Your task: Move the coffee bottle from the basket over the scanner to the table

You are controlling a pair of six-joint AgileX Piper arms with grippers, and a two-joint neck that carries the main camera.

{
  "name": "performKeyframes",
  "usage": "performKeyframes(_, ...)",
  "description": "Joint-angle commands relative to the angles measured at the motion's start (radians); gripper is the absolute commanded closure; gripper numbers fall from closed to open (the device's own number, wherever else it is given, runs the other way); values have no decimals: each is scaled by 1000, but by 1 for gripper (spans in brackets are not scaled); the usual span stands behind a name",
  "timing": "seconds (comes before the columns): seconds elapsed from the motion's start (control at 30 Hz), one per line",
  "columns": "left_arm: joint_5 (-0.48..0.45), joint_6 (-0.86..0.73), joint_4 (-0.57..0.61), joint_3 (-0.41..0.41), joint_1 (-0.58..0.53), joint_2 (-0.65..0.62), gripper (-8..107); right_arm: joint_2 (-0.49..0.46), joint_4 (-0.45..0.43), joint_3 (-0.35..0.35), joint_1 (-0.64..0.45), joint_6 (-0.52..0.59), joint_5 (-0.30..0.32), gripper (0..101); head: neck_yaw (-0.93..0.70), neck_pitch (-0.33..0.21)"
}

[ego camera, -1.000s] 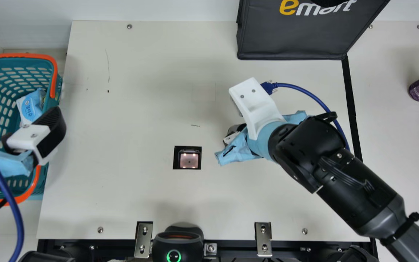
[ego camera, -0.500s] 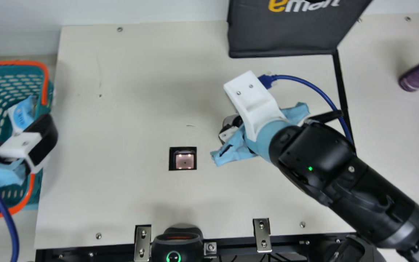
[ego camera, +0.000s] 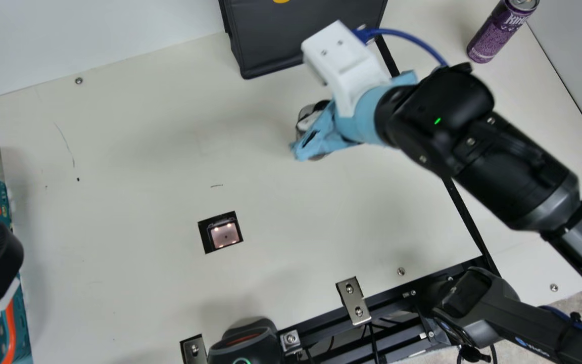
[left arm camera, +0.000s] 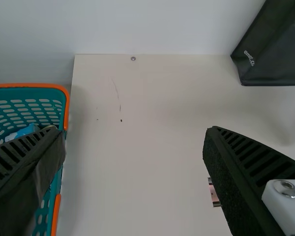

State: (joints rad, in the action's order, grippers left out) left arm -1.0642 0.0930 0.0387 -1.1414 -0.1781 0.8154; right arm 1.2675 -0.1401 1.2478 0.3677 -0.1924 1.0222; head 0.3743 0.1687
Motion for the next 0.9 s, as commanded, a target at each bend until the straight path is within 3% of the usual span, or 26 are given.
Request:
performKeyframes(0.0, 0, 0, 0, 0, 0, 0, 9, 10, 23, 12, -140, 37, 3, 101, 2, -30)
performKeyframes(0.43, 0, 0, 0, 0, 0, 0, 9, 148, 136, 143, -519, 216, 6, 101, 2, -30)
performKeyframes(0.87, 0, 0, 0, 0, 0, 0, 9, 392, 158, 381, -650, 269, 55, 101, 2, -30)
